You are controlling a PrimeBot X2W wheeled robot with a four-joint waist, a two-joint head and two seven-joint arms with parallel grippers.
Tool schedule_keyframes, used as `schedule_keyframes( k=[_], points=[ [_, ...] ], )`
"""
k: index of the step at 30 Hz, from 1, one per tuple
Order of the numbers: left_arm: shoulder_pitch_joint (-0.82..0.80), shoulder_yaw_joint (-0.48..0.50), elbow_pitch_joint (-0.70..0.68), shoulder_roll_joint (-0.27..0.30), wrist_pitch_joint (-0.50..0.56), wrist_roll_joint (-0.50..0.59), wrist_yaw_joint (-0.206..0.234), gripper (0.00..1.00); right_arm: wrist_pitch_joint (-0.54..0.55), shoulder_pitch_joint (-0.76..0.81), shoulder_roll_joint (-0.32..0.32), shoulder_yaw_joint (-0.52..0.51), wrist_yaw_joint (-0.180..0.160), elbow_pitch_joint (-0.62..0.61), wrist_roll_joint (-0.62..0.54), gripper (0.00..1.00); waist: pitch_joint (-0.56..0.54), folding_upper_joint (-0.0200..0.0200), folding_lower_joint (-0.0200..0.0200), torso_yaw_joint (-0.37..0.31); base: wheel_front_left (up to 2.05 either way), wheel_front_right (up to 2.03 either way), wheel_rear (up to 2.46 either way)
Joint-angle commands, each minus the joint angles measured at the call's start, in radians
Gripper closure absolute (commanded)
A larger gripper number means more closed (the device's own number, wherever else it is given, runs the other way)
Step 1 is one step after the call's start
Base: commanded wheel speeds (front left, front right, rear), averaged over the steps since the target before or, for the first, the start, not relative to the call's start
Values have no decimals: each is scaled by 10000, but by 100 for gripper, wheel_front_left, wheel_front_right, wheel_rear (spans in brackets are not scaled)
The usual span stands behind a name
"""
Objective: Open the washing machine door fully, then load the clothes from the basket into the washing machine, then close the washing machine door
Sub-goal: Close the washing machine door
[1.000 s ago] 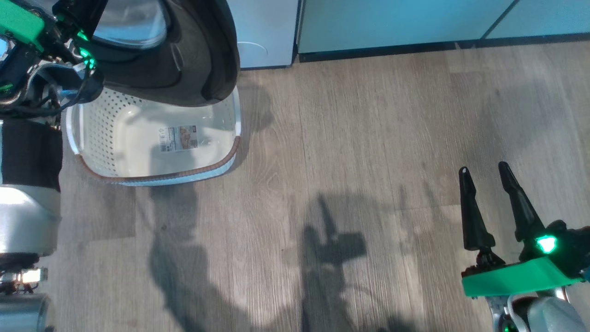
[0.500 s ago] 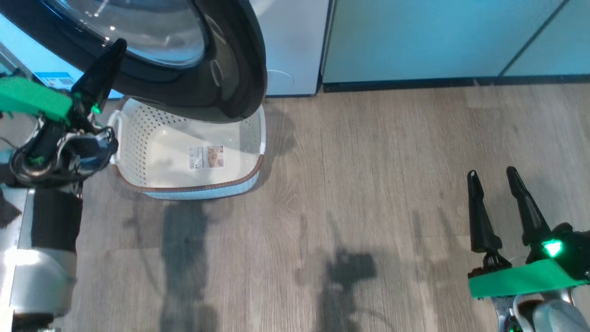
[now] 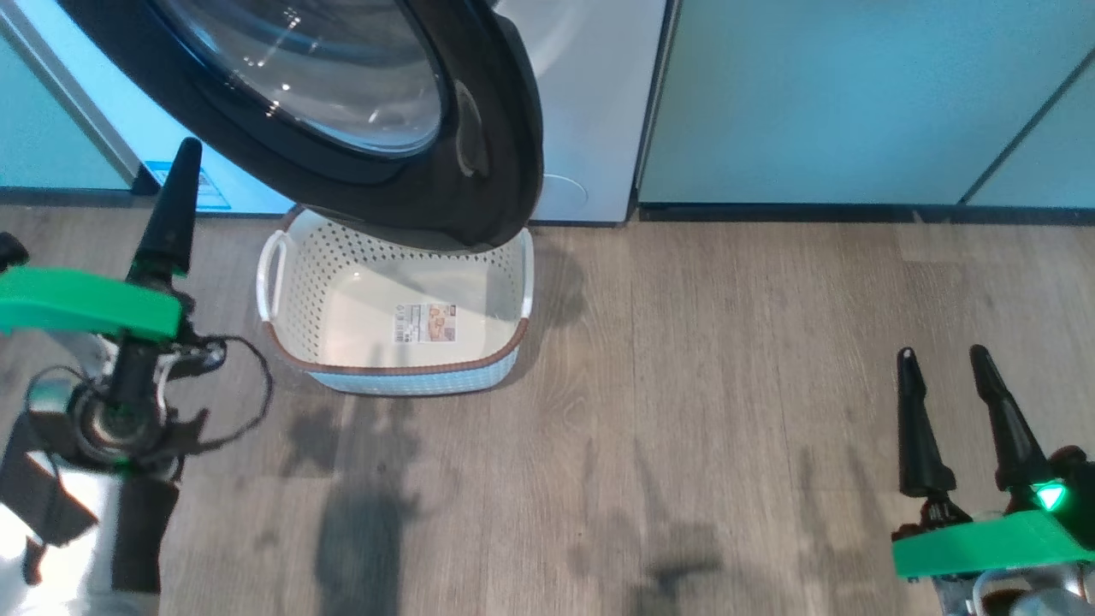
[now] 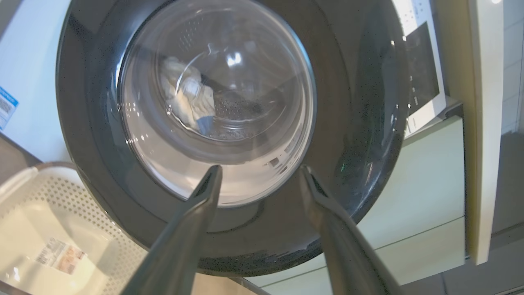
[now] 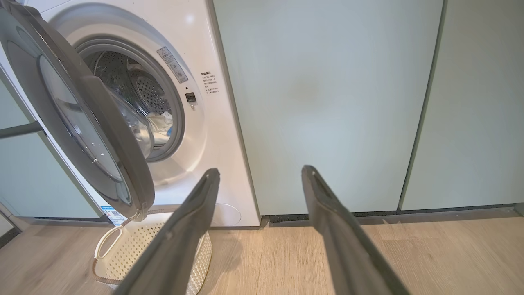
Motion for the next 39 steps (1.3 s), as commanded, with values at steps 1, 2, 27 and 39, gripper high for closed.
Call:
schedule_keyframes(
  k=[1,2,27,39],
  points=[
    [-128,230,-546,366,-206,379,82,0,-95,-59,-14,117,-29,-326,-73,0,-89,-1,1,99,0,0,0],
    [27,183,-755,363,-447,731,180,0,-95,-29,-26,85,-29,-333,-84,0,-128,-1,1,141,0,0,0],
    [4429,-2675,-3553,745,-2812,9353,4121,0,-95,957,-303,-197,-29,-463,-276,0,-854,-1,1,810,0,0,0],
    [4821,-2770,-3630,728,-2800,9488,4368,0,-95,1264,-315,-99,-29,-443,-293,0,-1103,-1,1,743,0,0,0]
  ],
)
